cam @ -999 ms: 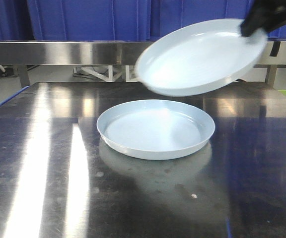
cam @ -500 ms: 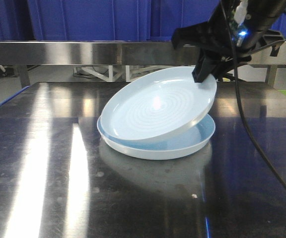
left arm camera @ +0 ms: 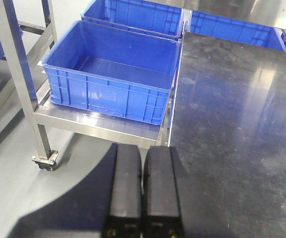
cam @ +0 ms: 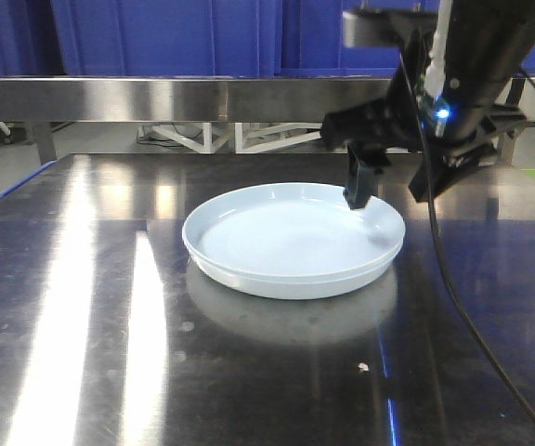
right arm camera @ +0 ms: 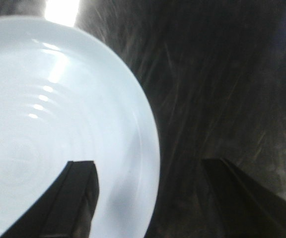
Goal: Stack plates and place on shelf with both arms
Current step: 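Lower the plate onto the center plate and open the right gripper, then grip the rim of the stacked plates with the right gripper and lift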
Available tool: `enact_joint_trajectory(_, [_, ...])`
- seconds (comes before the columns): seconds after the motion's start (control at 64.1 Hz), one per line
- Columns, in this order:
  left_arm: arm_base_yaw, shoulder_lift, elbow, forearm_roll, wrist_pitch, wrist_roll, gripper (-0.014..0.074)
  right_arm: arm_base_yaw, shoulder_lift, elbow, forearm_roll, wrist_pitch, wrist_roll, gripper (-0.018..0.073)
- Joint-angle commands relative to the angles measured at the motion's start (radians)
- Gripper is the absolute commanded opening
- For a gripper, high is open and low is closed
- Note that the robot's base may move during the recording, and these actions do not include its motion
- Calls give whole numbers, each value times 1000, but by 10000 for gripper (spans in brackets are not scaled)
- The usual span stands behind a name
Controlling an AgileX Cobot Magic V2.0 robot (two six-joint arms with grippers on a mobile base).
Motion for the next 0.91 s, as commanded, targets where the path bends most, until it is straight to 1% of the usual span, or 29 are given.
enact_joint_trajectory(0.0, [1,4,-26,-1,-82,-12,83,0,-25,-33,-4,-34,-9,488])
enact_joint_trajectory(0.125, [1,4,-26,-1,-82,-12,83,0,-1,-33,-4,-35,-9,443])
enact_joint_trajectory(0.281, [1,4,-26,-1,-82,-12,83,0,23,-33,-4,-38,-9,412])
enact_joint_trajectory(0.359, [1,4,-26,-1,-82,-12,83,0,23,-33,-4,-42,-9,365])
enact_joint_trajectory(0.39, [1,4,-26,-1,-82,-12,83,0,23,-33,-4,-46,-9,307])
enact_joint_trajectory(0.406, [1,4,-26,-1,-82,-12,83,0,23,-33,-4,-48,-9,295])
enact_joint_trajectory(0.453, [1,4,-26,-1,-82,-12,83,0,23,-33,-4,-55,-9,187])
enact_joint_trajectory(0.5, [1,4,-26,-1,-82,-12,83,0,23,-35,-4,-61,-9,38])
enact_joint_trajectory(0.515, [1,4,-26,-1,-82,-12,83,0,22,-36,-4,-63,-9,32])
enact_joint_trajectory(0.562, [1,4,-26,-1,-82,-12,83,0,19,-45,-7,-65,-9,72])
enact_joint_trajectory(0.64, [1,4,-26,-1,-82,-12,83,0,1,-65,-18,-67,-9,47])
enact_joint_trajectory(0.765, [1,4,-26,-1,-82,-12,83,-7,-58,-93,-42,-82,-9,50])
enact_joint_trajectory(0.89, [1,4,-26,-1,-82,-12,83,-46,-155,-82,-58,-138,-9,50])
